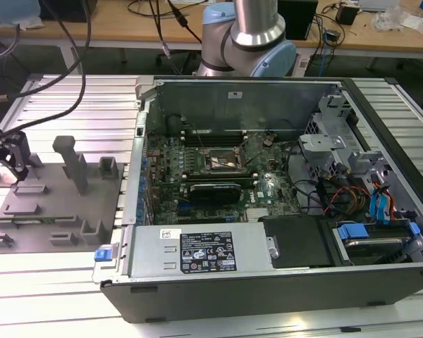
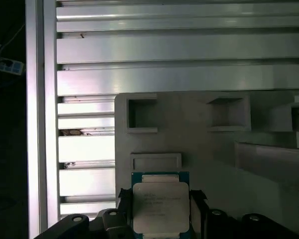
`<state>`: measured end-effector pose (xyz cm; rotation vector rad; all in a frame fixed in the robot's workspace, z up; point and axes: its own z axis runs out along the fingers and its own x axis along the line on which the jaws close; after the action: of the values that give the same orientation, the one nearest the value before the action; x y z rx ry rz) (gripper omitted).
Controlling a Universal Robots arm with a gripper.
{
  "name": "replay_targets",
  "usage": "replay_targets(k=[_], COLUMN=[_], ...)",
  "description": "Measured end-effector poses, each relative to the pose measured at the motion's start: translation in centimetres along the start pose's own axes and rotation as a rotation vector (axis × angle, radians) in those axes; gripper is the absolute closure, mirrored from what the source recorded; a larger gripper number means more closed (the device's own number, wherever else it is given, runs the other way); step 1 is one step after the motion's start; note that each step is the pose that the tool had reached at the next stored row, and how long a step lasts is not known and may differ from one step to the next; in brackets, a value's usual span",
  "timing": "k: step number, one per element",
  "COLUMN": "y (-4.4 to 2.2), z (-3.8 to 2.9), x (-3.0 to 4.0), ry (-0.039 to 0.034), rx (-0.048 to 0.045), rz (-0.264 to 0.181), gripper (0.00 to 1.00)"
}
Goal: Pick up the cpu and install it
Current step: 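Pick up the cpu and move it towards the insertion slot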
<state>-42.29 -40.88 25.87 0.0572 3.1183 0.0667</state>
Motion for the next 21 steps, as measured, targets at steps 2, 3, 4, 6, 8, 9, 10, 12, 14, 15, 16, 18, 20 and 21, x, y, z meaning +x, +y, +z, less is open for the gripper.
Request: replay_targets(k=[2, 3, 4, 6, 8, 9, 10, 12, 14, 15, 16, 18, 20, 21], y=[0.02, 0.03, 0.05, 0.07, 0.09, 0.11, 0.11, 0.19, 0.23, 0.26, 0.27, 0.3, 0.34, 0.35], z=[-0.47, -0.7, -0.93, -1.43, -1.94, -2.21, -2.45, -3.92, -4.87, -5.35, -5.66, -6.38, -7.11, -7.35], x=[-0.01, -0.02, -0.02, -0.03, -0.05, -0.05, -0.06, -0.09, -0.11, -0.12, -0.13, -0.15, -0.16, -0.17], ry=[0.0001, 0.0001, 0.0001, 0.0001, 0.0, 0.0, 0.0, 0.0, 0.0, 0.0001, 0.0, 0.0, 0.0, 0.0], rx=[0.0001, 0.0, 0.0, 0.0, 0.0, 0.0, 0.0, 0.0, 0.0, 0.0, 0.0, 0.0, 0.0, 0.0001], rz=[0.0, 0.0, 0.0, 0.0, 0.0, 0.0, 0.0, 0.0, 0.0, 0.0, 0.0, 0.0, 0.0, 0.0], gripper=[0.45, 0.45, 0.45, 0.45, 0.45, 0.45, 0.45, 0.45, 0.45, 0.45, 0.45, 0.45, 0.45, 0.45])
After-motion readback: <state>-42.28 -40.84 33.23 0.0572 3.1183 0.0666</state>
